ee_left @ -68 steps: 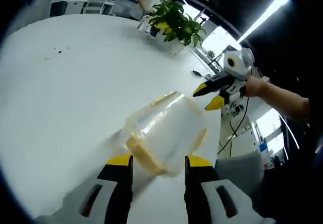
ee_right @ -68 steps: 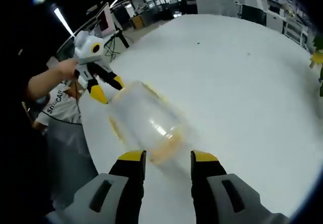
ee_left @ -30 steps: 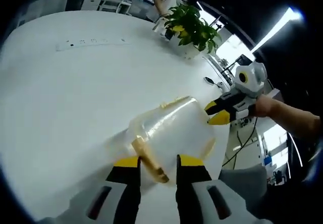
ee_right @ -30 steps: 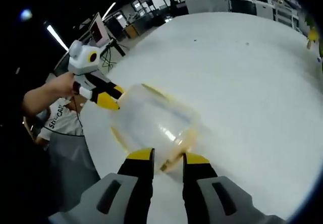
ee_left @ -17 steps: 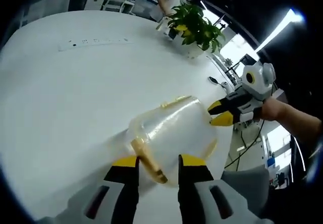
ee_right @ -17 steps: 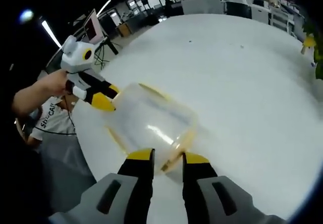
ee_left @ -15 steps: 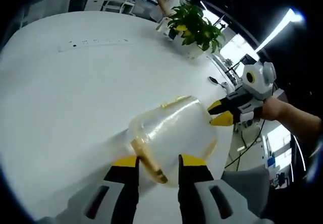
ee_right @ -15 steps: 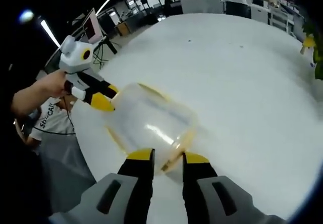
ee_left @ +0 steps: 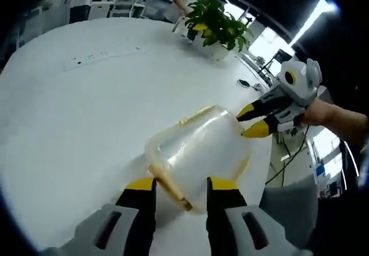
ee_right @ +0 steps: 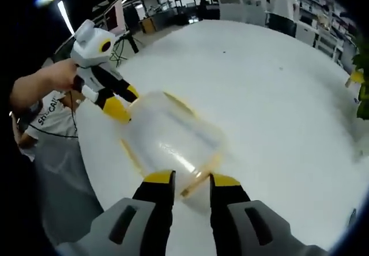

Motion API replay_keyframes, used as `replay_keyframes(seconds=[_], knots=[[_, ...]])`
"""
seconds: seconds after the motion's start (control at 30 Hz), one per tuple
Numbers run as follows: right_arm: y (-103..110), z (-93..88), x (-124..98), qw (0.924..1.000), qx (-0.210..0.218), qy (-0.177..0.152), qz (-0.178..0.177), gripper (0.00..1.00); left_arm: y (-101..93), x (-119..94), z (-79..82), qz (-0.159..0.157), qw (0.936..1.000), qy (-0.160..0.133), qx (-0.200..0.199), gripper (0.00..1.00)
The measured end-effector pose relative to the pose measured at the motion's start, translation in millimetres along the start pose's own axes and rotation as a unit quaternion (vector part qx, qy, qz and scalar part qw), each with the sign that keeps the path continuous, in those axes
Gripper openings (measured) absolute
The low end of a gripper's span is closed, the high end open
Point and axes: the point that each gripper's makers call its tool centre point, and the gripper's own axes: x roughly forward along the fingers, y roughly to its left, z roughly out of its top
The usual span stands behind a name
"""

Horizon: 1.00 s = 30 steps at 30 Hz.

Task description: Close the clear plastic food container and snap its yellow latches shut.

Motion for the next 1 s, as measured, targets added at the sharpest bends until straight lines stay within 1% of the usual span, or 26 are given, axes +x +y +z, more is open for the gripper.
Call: replay_keyframes(seconds=[0.03, 0.07, 0.13, 0.17, 0.2, 0.27, 0.3, 0.33, 0.37, 0.4, 0.43, 0.47, 0.5, 0.53, 0.6, 0.63, 0.67, 0.7, 0.73, 0.8, 0.83, 0.87, 0.9, 0.93, 0.97, 1.0], knots=[[-1, 0.7, 0, 1.0, -0.008, -0.004, 0.004, 0.22, 0.5, -1, 0.6, 0.005, 1.0, -0.002, 0.006, 0.28], [-1, 0.4, 0, 0.9999, -0.012, -0.007, 0.007, 0.23, 1.5, -2, 3.2, 0.02, 0.9992, -0.011, 0.033, 0.29], [-1, -0.7, 0, 0.9998, -0.012, -0.013, 0.01, 0.23, -0.6, -5, 5.4, 0.049, 0.9964, -0.02, 0.067, 0.29], [-1, 0.2, -1, 0.9991, -0.036, -0.021, 0.01, 0.23, -1.2, -7, 7.1, 0.061, 0.9938, -0.024, 0.089, 0.29], [-1, 1.0, -1, 0.9983, -0.052, -0.027, 0.008, 0.23, -1.2, -7, 7.2, 0.075, 0.9917, -0.025, 0.102, 0.29], [-1, 1.1, -2, 0.9973, -0.064, -0.033, 0.011, 0.24, -3.2, -9, 8.2, 0.092, 0.9883, -0.027, 0.118, 0.29], [-1, 2.5, -2, 0.9952, -0.088, -0.042, 0.013, 0.25, -3.6, -9, 9.3, 0.101, 0.9861, -0.026, 0.13, 0.29], [-2, 3.1, -3, 0.9936, -0.102, -0.048, 0.014, 0.25, -5.1, -10, 11.5, 0.108, 0.983, -0.028, 0.145, 0.28], [-3, 3.7, -4, 0.9917, -0.116, -0.054, 0.012, 0.25, -10.0, -9, 14.2, 0.115, 0.9749, -0.026, 0.189, 0.24], [-3, 5.0, -4, 0.9894, -0.132, -0.061, 0.009, 0.25, -19.6, -6, 11.5, 0.101, 0.9741, -0.016, 0.202, 0.15], [-2, 5.2, -5, 0.9876, -0.142, -0.066, 0.011, 0.25, -24.5, -4, 10.3, 0.109, 0.9673, 0.0, 0.229, 0.11], [-1, 4.3, -6, 0.9847, -0.16, -0.067, 0.016, 0.24, -24.3, -4, 11.6, 0.124, 0.9602, 0.008, 0.25, 0.09], [-1, 4.1, -6, 0.9825, -0.172, -0.068, 0.022, 0.24, -25.3, -3, 14.5, 0.138, 0.9518, 0.016, 0.273, 0.1], [0, 4.4, -6, 0.9801, -0.184, -0.068, 0.029, 0.23, -27.2, -1, 16.6, 0.139, 0.9491, 0.016, 0.282, 0.11], [3, 4.4, -6, 0.9767, -0.2, -0.064, 0.043, 0.21, -29.7, 3, 17.5, 0.136, 0.951, 0.02, 0.277, 0.12], [2, 5.9, -6, 0.9733, -0.216, -0.065, 0.043, 0.2, -30.0, 4, 18.0, 0.135, 0.9521, 0.022, 0.274, 0.12], [7, 3.7, -6, 0.9685, -0.234, -0.061, 0.058, 0.17, -30.4, 4, 18.6, 0.137, 0.9513, 0.026, 0.275, 0.12], [12, 3.4, -5, 0.9635, -0.251, -0.064, 0.068, 0.15, -30.6, 4, 18.4, 0.139, 0.951, 0.031, 0.275, 0.11], [10, 3.7, -6, 0.9617, -0.259, -0.065, 0.062, 0.15, -30.7, 4, 18.5, 0.139, 0.9506, 0.035, 0.275, 0.11], [8, 4.4, -6, 0.9601, -0.267, -0.059, 0.059, 0.17, -30.9, 5, 19.4, 0.14, 0.9481, 0.046, 0.281, 0.12], [7, 5.7, -6, 0.9613, -0.263, -0.057, 0.059, 0.19, -31.4, 5, 21.1, 0.141, 0.9484, 0.051, 0.279, 0.14], [9, 5.4, -5, 0.9608, -0.263, -0.057, 0.066, 0.19, -33.1, 5, 21.7, 0.138, 0.951, 0.051, 0.272, 0.19], [13, 6.7, -4, 0.9581, -0.268, -0.06, 0.08, 0.18, -36.7, 7, 23.2, 0.129, 0.9521, 0.047, 0.273, 0.2], [11, 7.1, -3, 0.9586, -0.269, -0.058, 0.075, 0.17, -39.7, 7, 25.0, 0.122, 0.9506, 0.044, 0.282, 0.18], [9, 9.6, -2, 0.9565, -0.276, -0.06, 0.074, 0.15, -42.4, 7, 26.6, 0.122, 0.9471, 0.044, 0.294, 0.17], [9, 11.4, 0, 0.9572, -0.273, -0.06, 0.077, 0.15, -43.4, 7, 26.2, 0.122, 0.9465, 0.048, 0.295, 0.17]])
